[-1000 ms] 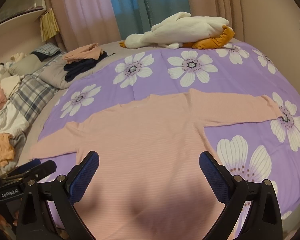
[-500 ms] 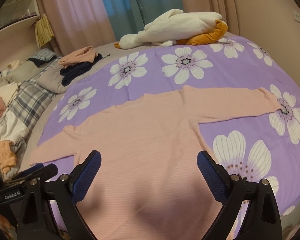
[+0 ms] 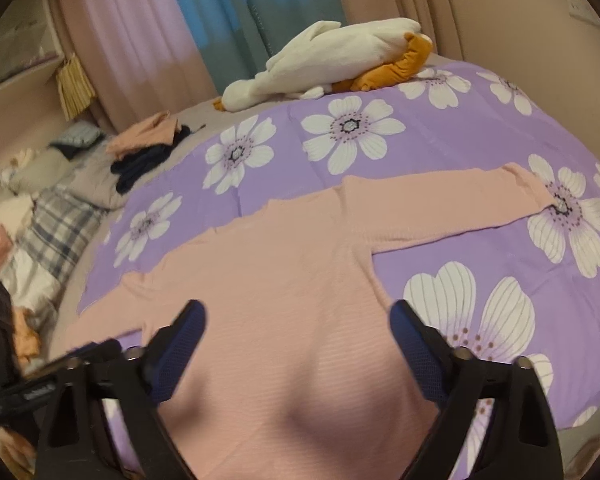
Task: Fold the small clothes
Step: 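Grasp the pink shirt's sleeve cuff with the right tool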
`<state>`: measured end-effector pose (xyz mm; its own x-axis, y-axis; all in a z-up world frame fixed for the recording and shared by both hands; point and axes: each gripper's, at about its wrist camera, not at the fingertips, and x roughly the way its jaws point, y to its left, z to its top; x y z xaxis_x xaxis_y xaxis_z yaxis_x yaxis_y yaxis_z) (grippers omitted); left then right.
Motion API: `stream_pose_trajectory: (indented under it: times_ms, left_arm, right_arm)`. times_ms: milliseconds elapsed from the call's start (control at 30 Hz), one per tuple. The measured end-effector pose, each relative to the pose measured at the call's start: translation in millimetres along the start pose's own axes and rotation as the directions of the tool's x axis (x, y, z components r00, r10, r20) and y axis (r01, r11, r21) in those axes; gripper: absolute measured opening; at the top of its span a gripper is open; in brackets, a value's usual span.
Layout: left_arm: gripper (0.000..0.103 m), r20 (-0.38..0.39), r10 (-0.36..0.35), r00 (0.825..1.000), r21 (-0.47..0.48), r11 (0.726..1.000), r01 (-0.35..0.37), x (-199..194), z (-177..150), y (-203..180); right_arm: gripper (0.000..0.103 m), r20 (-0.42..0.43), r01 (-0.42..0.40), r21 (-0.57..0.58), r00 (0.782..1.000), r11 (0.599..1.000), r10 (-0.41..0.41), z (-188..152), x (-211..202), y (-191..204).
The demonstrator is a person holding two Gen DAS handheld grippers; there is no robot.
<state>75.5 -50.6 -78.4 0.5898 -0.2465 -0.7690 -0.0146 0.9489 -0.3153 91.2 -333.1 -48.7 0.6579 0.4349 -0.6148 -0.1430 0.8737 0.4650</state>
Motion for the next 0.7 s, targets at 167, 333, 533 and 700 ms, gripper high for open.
stream_pose_trajectory:
  times_ms: [167, 333, 533, 700]
  left_arm:
    - [0.074, -0.070, -0.008, 0.998, -0.012, 1.000, 0.007, 36, -3, -2]
    - [0.060, -0.159, -0.036, 0.987, -0.055, 0.998, 0.027, 75, -11, 1]
    - [0.058, -0.194, -0.024, 0.981, -0.070, 0.998, 0.011, 94, -17, 5]
    - [0.058, -0.195, -0.041, 0.980, -0.096, 0.995, 0.022, 97, -15, 11]
  right_arm:
    - [0.077, 0.008, 0.057, 0.161, 0.998, 0.985, -0.059, 32, 2, -82]
    - [0.065, -0.036, 0.099, 0.403, 0.995, 0.910, -0.092, 60, 22, -184]
    - [0.055, -0.095, 0.212, 0.583, 0.976, 0.784, -0.194, 73, 61, -286]
    - [0.048, -0.094, 0.185, 0.694, 0.981, 0.696, -0.167, 76, 96, -334]
